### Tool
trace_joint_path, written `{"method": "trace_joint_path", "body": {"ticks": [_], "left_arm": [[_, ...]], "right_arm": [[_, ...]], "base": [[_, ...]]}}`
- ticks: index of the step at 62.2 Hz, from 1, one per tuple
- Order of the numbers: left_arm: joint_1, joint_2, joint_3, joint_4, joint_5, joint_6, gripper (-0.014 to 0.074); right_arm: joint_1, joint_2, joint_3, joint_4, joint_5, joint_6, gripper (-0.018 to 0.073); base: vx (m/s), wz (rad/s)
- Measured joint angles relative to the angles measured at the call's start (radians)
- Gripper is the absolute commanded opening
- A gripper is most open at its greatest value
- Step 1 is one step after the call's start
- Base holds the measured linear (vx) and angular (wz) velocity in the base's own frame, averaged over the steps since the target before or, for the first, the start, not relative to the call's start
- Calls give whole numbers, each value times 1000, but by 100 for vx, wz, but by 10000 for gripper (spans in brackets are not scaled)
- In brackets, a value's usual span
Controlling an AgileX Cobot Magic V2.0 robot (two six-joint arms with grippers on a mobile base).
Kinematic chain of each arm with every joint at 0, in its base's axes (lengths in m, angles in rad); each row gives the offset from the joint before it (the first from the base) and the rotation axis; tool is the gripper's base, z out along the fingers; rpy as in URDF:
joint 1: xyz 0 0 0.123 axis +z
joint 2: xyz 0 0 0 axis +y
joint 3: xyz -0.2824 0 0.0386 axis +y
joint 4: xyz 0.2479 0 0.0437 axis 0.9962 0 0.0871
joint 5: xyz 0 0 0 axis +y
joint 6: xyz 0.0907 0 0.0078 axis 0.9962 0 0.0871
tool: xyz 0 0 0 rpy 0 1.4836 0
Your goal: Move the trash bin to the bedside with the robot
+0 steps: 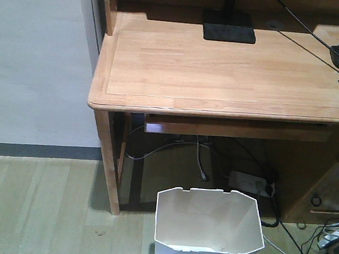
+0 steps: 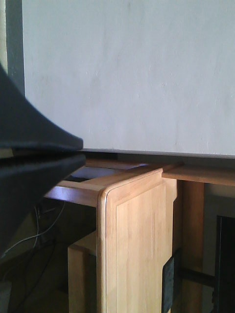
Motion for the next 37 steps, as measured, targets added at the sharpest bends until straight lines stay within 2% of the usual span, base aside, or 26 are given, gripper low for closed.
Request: {"method": "trace_joint_path", "body": {"ticks": [15,29,37], "left_arm": [[0,0,0,0,0,0,-6],[0,0,0,0,0,0,-6],[0,0,0,0,0,0,-6]], "right_arm": [[0,0,0,0,-46,-21,-9],[0,0,0,0,-160,-25,-9],[0,0,-20,0,-164,-25,-9]], "base": [[0,0],[0,0],[0,0]]}}
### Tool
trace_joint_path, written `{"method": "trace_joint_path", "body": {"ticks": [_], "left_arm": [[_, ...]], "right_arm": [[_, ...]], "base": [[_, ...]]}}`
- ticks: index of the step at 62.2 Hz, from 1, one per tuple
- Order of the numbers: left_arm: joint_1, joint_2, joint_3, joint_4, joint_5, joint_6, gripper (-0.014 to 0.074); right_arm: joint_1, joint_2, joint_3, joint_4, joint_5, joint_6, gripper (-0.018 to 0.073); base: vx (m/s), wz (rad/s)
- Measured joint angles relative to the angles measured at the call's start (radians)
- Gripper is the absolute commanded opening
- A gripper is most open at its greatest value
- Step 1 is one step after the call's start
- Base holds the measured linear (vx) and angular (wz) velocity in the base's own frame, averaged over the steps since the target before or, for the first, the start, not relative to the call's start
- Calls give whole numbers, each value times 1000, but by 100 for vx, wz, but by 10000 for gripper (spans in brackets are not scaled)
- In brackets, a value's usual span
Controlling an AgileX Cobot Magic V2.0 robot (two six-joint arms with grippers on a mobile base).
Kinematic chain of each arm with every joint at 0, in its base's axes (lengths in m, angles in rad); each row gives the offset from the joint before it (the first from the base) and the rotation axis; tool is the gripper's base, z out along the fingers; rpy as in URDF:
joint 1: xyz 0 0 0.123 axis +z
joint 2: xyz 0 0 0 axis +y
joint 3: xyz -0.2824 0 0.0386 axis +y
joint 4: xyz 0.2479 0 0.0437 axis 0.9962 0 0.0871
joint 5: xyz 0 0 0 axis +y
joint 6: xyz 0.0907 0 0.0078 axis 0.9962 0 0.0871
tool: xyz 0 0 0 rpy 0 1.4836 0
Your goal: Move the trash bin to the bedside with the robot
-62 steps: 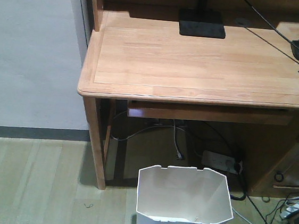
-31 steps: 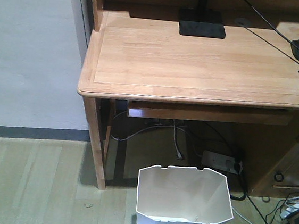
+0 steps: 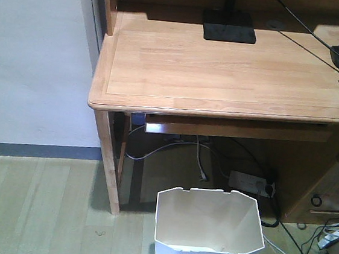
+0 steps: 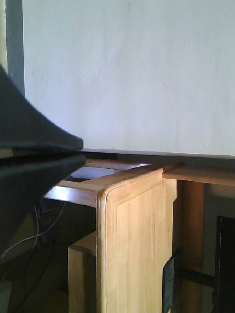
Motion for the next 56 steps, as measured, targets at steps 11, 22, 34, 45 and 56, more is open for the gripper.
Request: {"method": "trace_joint_path", "body": {"ticks": [11,22,34,45,56], "left_arm": [[0,0,0,0,0,0,-6],[0,0,0,0,0,0,-6],[0,0,0,0,0,0,-6],[0,0,0,0,0,0,-6],[0,0,0,0,0,0,-6]], "right_arm": [[0,72,-108,0,44,0,-9],[0,220,-250,0,153,5,-9],[0,381,-396,0,296,19,-9],[0,471,-460,8,400,21,-9],[0,501,-462,11,441,22,-9]], "base": [[0,0],[0,0],[0,0],[0,0],[0,0]]}}
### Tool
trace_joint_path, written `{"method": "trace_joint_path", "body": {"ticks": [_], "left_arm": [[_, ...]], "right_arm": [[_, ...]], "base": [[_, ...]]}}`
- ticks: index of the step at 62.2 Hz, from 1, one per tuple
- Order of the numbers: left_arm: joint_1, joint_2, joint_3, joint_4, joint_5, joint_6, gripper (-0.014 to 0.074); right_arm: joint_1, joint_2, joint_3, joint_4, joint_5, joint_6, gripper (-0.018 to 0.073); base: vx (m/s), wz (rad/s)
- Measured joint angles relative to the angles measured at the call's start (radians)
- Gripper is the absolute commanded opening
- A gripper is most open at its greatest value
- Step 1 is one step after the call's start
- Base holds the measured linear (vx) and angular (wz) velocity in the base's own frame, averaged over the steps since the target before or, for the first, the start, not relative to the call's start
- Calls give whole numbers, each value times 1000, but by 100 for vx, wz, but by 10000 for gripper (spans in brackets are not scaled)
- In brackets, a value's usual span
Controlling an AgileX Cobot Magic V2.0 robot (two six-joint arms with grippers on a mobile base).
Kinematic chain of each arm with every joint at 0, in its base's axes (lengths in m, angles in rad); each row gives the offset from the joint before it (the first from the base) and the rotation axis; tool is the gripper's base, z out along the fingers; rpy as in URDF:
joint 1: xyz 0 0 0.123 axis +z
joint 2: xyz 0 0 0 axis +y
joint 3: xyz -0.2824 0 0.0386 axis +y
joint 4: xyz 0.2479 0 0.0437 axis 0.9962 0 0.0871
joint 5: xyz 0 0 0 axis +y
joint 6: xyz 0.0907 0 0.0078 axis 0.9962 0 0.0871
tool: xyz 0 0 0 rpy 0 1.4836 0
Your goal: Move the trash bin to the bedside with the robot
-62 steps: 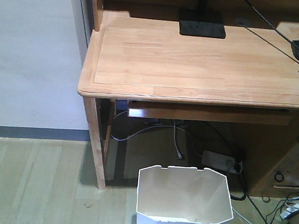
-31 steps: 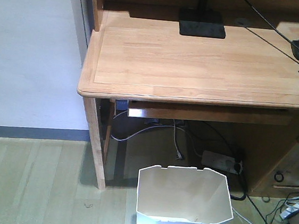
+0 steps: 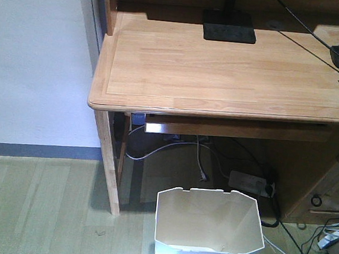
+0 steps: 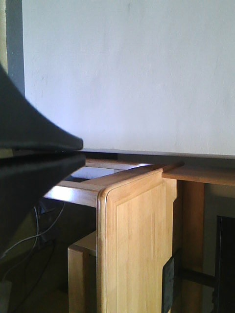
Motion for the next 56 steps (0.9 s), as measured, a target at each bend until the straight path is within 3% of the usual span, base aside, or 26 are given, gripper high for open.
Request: {"method": "trace_joint_path", "body": {"ticks": [12,22,44,56], "left_arm": [[0,0,0,0,0,0,-6],[0,0,0,0,0,0,-6],[0,0,0,0,0,0,-6],[0,0,0,0,0,0,-6]], "right_arm": [[0,0,0,0,6,0,1],[0,0,0,0,6,0,66],[0,0,0,0,9,0,418],[0,0,0,0,9,0,507]], "base": [[0,0],[0,0],[0,0],[0,0]]}}
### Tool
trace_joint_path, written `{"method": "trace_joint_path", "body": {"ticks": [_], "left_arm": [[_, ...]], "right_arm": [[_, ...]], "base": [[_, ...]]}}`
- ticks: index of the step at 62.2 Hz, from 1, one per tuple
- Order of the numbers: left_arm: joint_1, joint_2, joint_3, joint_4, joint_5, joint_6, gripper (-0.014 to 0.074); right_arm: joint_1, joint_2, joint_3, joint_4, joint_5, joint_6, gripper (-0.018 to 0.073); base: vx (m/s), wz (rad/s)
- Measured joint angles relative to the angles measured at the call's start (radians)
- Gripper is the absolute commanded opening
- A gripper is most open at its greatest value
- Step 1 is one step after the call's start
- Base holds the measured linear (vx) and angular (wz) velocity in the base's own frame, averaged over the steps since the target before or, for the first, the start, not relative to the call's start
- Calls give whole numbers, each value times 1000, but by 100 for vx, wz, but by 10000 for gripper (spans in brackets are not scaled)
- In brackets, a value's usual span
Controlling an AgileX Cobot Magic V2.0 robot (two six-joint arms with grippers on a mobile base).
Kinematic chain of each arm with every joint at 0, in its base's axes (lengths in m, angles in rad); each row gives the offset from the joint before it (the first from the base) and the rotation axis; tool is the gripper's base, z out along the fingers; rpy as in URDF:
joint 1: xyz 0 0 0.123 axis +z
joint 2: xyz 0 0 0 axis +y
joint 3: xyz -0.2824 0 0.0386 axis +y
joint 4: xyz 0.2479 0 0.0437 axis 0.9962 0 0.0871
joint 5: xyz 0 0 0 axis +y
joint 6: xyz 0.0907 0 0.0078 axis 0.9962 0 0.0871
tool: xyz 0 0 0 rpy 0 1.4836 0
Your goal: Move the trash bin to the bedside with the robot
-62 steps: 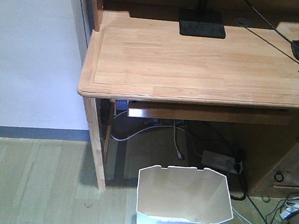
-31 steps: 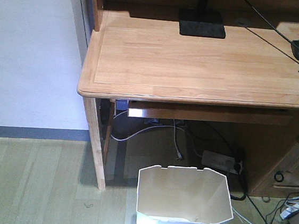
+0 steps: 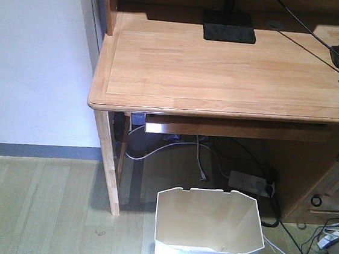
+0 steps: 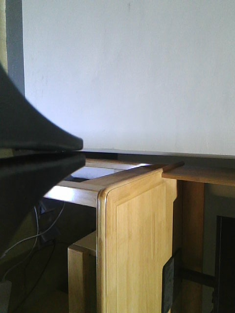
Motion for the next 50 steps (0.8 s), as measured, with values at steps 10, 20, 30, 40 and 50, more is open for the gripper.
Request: {"method": "trace_joint_path", "body": {"ticks": [10,20,30,40,50], "left_arm": [[0,0,0,0,0,0,-6],[0,0,0,0,0,0,-6],[0,0,0,0,0,0,-6],[0,0,0,0,0,0,-6],[0,0,0,0,0,0,-6]], "right_arm": [[0,0,0,0,-1,0,500],[0,3,-3,6,4,12,500],[0,77,-43,8,55,4,500],[0,199,-105,19,130,1,500],[0,327,-185,30,210,-7,500]], "base": [[0,0],[0,0],[0,0],[0,0],[0,0]]}}
